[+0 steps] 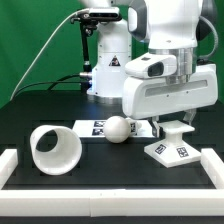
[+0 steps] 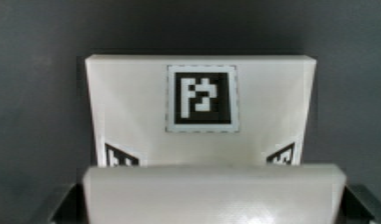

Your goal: Assemble lamp

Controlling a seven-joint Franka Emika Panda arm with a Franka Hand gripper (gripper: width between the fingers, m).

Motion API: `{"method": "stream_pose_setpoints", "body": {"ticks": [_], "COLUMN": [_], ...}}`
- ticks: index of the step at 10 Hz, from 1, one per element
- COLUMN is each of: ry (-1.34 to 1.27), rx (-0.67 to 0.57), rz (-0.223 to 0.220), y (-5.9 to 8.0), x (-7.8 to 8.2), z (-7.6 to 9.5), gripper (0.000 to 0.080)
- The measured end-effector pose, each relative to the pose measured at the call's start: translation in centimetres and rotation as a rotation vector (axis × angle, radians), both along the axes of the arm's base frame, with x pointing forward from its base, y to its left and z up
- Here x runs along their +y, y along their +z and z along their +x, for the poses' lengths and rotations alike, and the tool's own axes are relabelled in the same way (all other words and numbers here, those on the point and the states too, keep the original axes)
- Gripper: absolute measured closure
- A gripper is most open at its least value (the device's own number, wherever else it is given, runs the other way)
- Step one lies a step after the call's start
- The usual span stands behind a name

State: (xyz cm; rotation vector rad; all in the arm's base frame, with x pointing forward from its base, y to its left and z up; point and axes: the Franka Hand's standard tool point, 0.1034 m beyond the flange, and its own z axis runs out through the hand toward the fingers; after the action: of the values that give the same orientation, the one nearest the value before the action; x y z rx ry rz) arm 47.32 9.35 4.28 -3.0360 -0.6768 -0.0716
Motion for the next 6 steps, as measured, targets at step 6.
{"method": "stream_pose_setpoints", "body": {"ticks": [6], "ry": [-0.315], "rx": [0.040], "rz": [-0.004], "y": [0.7], "x": [-0.2], "z": [2.2], "gripper": [0.0268]}}
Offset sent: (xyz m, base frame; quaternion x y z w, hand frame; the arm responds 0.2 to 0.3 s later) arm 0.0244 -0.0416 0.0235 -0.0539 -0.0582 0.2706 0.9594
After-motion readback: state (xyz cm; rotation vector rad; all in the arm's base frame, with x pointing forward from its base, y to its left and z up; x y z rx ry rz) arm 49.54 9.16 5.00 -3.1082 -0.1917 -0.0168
